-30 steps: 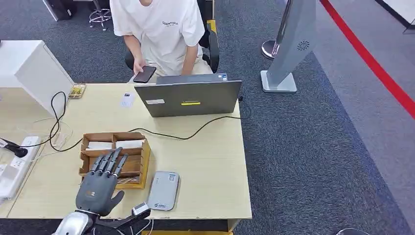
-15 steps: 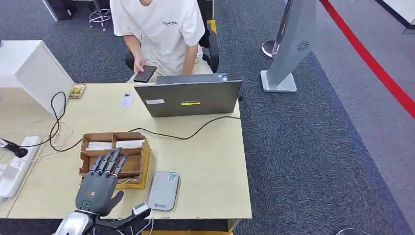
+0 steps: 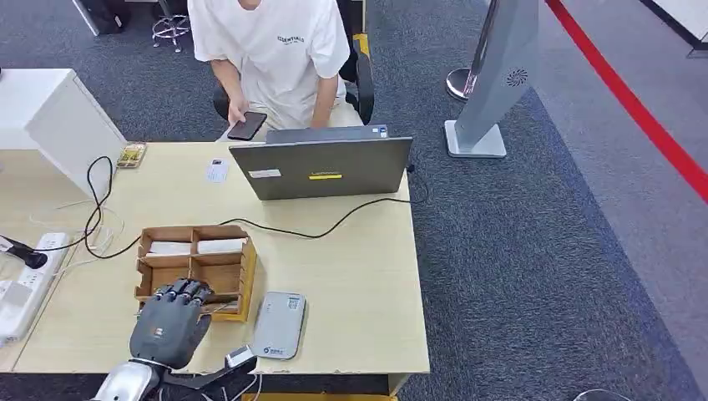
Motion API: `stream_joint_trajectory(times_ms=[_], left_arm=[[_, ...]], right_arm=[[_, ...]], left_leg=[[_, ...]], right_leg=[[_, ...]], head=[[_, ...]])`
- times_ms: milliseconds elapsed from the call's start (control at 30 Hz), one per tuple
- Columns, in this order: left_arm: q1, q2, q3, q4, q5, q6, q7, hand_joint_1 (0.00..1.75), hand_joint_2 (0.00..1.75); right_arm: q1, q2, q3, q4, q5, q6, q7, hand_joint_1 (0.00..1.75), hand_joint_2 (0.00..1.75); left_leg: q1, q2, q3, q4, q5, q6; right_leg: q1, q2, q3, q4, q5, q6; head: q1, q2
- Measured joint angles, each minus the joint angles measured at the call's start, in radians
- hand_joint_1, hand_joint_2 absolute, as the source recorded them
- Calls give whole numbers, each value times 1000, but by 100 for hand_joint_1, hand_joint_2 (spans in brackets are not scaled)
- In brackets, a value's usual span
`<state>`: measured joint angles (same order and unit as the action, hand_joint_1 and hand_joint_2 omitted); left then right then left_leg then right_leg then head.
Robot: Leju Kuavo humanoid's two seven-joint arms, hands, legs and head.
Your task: Pass the card to the sensor for recognition and then transmit it.
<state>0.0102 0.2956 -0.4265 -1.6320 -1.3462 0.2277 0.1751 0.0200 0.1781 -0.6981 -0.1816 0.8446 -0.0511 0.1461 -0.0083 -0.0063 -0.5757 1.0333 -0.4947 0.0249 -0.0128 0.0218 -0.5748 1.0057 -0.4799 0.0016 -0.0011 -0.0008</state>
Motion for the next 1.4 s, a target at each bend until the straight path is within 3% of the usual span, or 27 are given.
stream_joint_trajectory(times_ms=[567, 1067, 1233, 1400], left_arm=[[-3, 2, 0, 0, 38, -32, -7, 175, 175], [-16, 11, 0, 0, 34, -22, -11, 175, 175], [-76, 50, -9, -16, 72, -122, -27, 175, 175], [-204, 124, -49, -59, 122, -227, -50, 175, 175]], right_arm=[[0, 0, -20, -1, 17, 1, -2, 0, 175], [0, 0, -36, -5, 31, 3, -7, 0, 175], [0, 0, -47, -6, 42, 6, -14, 0, 175], [0, 0, -63, -6, 48, 10, -14, 0, 175]], left_leg=[[0, 0, 0, 0, 0, 0], [0, 0, 0, 0, 0, 0], [0, 0, 0, 0, 1, 0], [0, -1, 0, 0, 3, -1]], right_leg=[[0, 0, 0, 0, 0, 0], [0, 0, 0, 0, 0, 0], [0, 0, 0, 0, 0, 0], [0, -1, 0, 1, 1, -1]], head=[[0, 0], [0, 0], [0, 0], [0, 0]])
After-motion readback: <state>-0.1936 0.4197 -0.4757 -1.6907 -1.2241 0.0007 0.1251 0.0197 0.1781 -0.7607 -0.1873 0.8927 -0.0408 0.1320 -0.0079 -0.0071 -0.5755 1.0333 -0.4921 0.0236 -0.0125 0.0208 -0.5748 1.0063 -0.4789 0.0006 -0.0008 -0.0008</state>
